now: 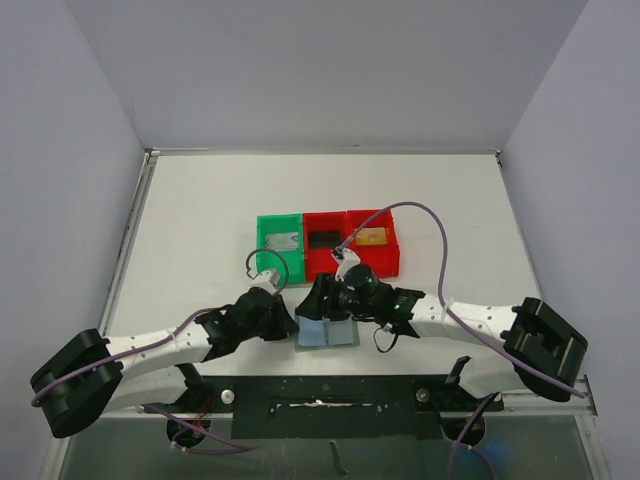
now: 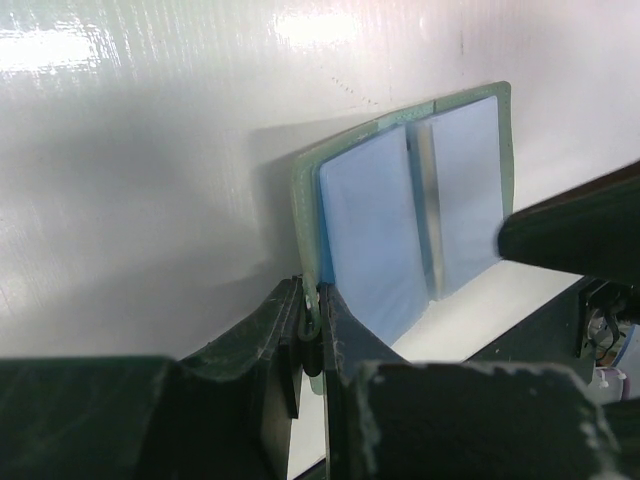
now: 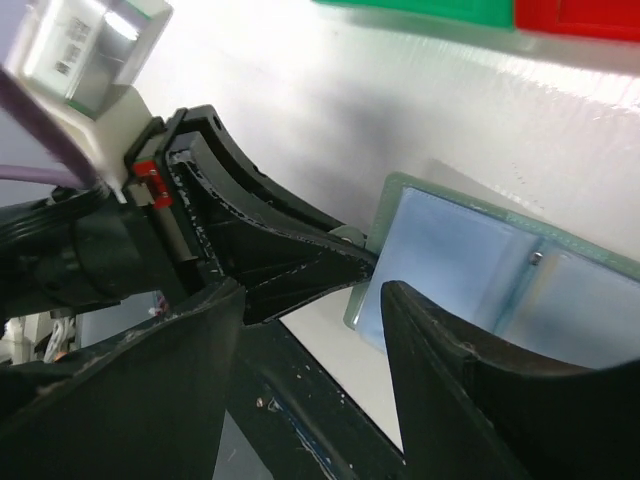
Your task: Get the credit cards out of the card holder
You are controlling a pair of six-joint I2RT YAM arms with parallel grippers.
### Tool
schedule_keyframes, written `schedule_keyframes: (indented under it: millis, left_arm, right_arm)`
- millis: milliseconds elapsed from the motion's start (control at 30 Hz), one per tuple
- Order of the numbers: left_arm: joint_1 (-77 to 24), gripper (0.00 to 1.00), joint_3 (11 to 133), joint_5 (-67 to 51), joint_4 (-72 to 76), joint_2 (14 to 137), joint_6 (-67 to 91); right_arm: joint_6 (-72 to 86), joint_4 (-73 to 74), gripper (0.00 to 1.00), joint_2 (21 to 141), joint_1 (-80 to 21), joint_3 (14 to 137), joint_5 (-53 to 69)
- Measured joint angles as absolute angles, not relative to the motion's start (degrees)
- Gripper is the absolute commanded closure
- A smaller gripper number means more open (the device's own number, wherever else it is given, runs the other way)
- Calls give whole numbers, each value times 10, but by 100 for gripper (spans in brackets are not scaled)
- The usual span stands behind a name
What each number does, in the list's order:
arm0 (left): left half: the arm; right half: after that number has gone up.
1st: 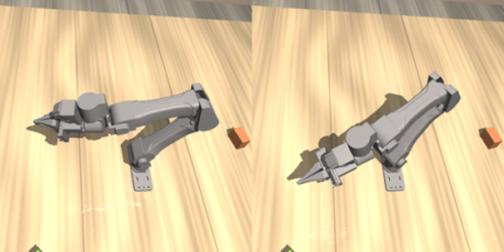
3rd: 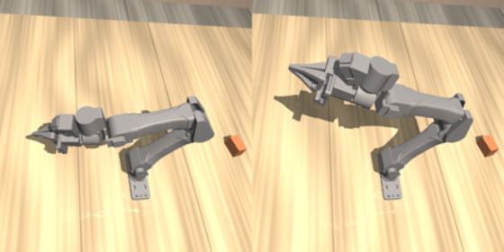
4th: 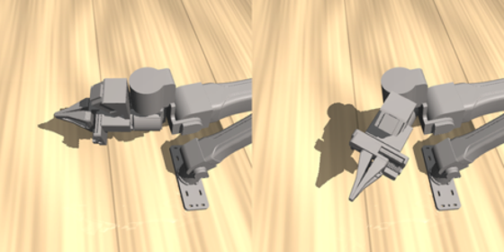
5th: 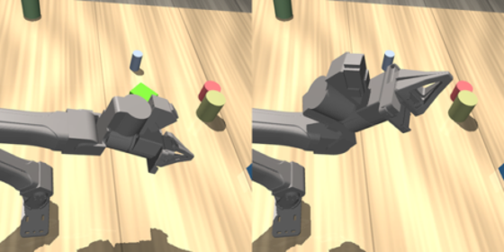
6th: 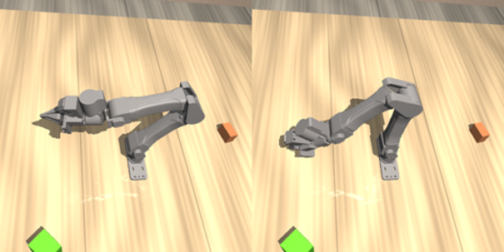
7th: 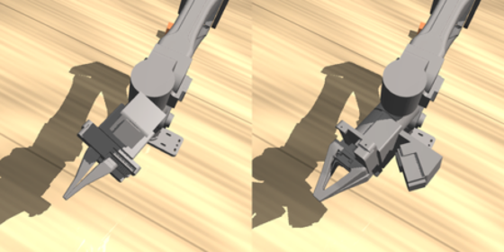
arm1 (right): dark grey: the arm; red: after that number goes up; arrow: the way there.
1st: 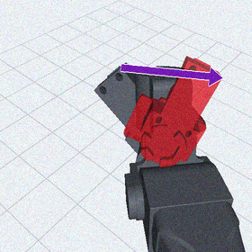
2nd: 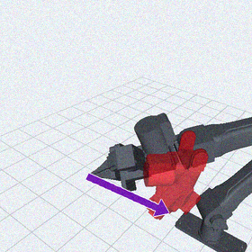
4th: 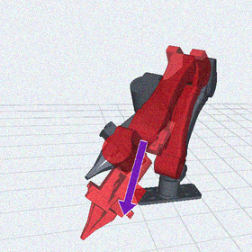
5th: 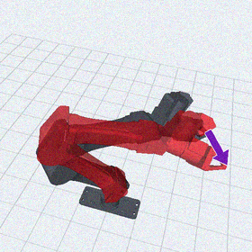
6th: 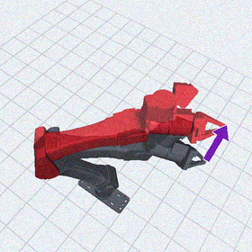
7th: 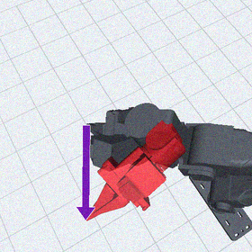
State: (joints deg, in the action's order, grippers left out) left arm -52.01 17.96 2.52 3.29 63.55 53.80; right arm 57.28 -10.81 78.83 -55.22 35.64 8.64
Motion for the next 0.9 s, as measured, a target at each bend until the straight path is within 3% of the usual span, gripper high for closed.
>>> schedule_keyframes:
  millis: [200,400,900]
  left_arm:
    - [-520,100,180,25,33,628,538]
    - [-520,100,180,25,33,628,538]
    - [-520,100,180,25,33,628,538]
  right_arm:
    - [576,7,42,709,-552,357,-9]
    - [594,131,42,710,-551,357,-75]
    - [601,147,47,787,-552,362,-83]
